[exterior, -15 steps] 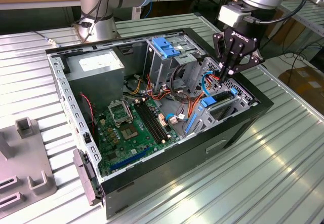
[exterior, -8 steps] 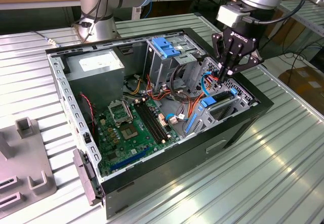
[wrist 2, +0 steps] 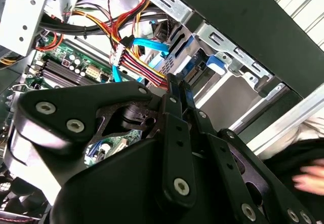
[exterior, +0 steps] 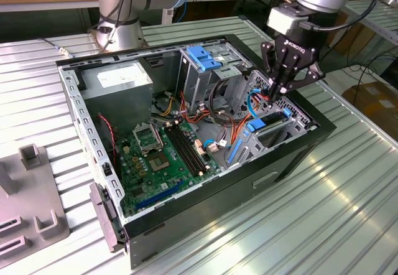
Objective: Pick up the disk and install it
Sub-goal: 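Insert the first disk wire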
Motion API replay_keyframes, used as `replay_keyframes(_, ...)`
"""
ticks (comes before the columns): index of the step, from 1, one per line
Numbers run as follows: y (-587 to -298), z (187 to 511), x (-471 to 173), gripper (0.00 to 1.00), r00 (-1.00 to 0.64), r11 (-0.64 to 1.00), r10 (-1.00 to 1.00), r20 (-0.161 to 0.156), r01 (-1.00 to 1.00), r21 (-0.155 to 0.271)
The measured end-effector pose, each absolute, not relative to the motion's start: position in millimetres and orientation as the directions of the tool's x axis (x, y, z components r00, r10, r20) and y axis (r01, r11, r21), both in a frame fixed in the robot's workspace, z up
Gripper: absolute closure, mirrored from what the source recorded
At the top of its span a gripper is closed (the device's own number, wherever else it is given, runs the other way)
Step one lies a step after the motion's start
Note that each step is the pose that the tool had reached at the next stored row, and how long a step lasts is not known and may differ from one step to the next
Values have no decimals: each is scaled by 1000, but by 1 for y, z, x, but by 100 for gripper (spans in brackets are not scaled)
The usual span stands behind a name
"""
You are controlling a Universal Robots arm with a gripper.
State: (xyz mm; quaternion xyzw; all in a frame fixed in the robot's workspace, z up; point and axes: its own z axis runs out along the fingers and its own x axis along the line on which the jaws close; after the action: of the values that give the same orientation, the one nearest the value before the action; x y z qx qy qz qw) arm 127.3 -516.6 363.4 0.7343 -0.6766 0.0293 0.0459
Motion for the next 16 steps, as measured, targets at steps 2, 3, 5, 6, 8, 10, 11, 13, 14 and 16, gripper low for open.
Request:
replay_keyframes(2,-520,362,127,84,83,-80,-991,103,-996,28)
replay_keyframes(3,-521,360,127,84,82,-80,-991,103,-996,27)
replay_keyframes(5,-523,358,127,84,82,-80,-991,103,-996,25)
replay_keyframes(6,-524,358,128,84,82,-80,-991,103,-996,25)
replay_keyframes(8,-524,357,130,84,80,-78,-991,104,-997,25)
replay_keyframes(10,-524,354,132,84,79,-76,-991,104,-997,24)
replay_keyframes(11,-526,352,134,84,78,-76,-991,104,-997,25)
replay_keyframes(13,-528,347,135,84,67,-65,-992,104,-998,25)
replay_keyframes(14,-528,347,135,84,61,-59,-993,104,-998,25)
replay_keyframes(16,-528,347,135,84,56,-54,-993,104,-998,24)
